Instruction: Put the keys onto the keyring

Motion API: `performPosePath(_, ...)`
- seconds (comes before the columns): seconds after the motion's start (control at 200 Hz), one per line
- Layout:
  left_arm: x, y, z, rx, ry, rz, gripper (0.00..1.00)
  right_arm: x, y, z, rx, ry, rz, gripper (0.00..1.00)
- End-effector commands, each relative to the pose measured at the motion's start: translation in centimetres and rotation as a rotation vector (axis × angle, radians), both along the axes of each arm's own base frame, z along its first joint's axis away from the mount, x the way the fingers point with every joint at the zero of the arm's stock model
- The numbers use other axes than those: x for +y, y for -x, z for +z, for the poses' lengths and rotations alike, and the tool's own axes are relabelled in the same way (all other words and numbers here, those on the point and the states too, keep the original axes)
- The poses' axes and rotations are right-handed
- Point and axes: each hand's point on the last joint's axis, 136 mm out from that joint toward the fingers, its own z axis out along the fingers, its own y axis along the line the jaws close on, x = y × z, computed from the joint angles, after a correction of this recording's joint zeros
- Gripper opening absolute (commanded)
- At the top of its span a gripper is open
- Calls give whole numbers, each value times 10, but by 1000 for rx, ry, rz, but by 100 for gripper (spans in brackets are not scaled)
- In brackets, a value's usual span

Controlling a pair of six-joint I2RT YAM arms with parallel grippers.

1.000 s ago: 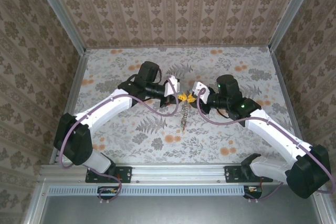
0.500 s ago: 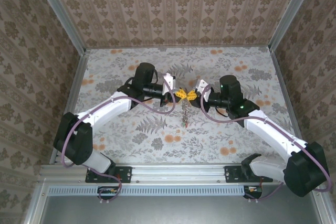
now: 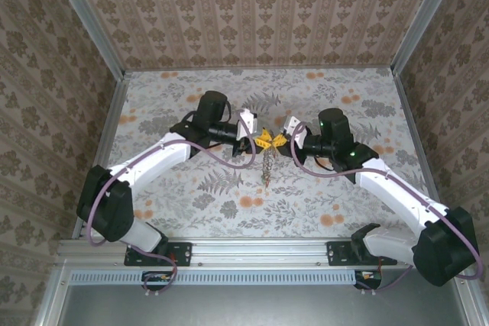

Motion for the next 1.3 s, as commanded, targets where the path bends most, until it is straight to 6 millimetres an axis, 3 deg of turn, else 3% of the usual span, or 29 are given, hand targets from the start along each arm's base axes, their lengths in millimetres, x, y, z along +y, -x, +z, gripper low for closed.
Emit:
performPosePath(0.0, 8, 4, 6, -66, -66, 0, 26, -1, 0, 16, -51, 52, 2, 0)
performPosePath(0.665, -1, 1, -6, -97, -183, 0, 26, 4, 6, 29, -90, 90, 16, 0)
performPosePath(0.875, -4, 0, -2, -103, -175, -4, 15, 6, 6, 28, -87, 91, 21, 0)
performPosePath(1.07, -7, -1, 1, -106, -156, -7, 13, 7, 7, 28, -86, 92, 22, 0)
performPosePath(1.185, -10, 1, 3, -98, -144, -14, 0, 7, 7, 29, -87, 87, 24, 0)
performPosePath(1.295, -11, 0, 4, -90, -125, -13, 0, 6, 6, 27, -90, 92, 12, 4)
